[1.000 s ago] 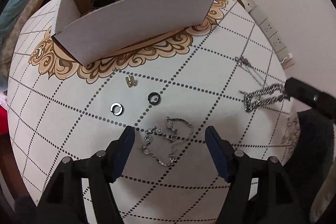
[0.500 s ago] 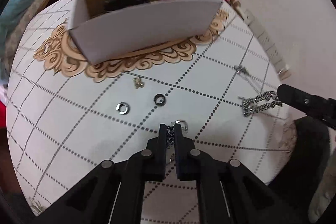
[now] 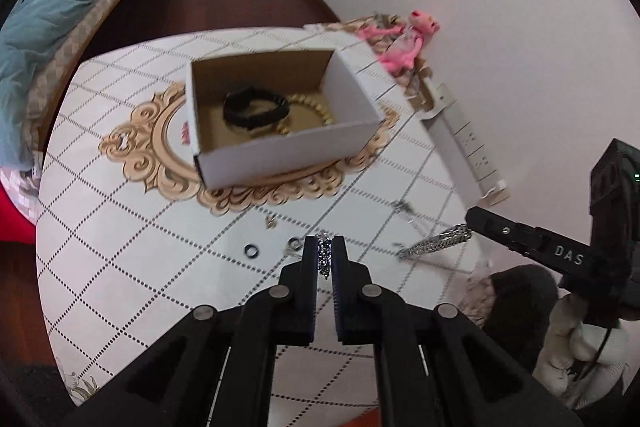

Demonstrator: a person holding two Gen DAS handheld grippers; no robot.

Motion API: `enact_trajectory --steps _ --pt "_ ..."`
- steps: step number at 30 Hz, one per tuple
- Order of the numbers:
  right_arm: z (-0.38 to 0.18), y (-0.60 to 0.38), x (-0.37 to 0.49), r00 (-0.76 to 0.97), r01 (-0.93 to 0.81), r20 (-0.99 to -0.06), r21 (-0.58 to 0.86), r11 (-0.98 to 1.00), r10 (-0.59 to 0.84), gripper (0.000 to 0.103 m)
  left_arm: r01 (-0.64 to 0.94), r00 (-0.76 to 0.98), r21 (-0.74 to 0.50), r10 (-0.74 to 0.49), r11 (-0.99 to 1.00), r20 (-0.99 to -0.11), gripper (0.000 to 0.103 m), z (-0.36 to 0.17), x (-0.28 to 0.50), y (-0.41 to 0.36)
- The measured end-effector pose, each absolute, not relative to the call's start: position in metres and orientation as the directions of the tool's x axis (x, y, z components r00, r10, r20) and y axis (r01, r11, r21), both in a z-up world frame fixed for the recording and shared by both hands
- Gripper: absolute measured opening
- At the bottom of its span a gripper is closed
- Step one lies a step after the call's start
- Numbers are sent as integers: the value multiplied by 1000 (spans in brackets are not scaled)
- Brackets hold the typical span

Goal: Organize jewelry
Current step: 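Carry the thin chain into the box with the left gripper while the right gripper drops the thick chain in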

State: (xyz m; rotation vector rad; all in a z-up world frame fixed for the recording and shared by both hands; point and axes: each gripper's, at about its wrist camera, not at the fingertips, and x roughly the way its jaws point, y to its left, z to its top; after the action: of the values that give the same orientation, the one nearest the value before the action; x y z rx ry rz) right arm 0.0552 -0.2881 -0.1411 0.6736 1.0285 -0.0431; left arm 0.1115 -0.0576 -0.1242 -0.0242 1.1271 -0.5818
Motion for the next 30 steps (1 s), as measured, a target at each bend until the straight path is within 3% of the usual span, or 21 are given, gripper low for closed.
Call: enact_trajectory --steps 10,20,30 --pt "-100 -298 59 580 304 -771 503 809 262 1 440 305 -377 -530 815 -791 4 -96 118 -69" --pt "-47 -277 130 611 162 -736 477 864 291 1 432 365 -392 -554 813 -748 4 -53 171 -65" --pt "-54 -241 239 523 90 -798 402 911 300 1 364 323 -362 -481 858 -815 4 -85 245 -53"
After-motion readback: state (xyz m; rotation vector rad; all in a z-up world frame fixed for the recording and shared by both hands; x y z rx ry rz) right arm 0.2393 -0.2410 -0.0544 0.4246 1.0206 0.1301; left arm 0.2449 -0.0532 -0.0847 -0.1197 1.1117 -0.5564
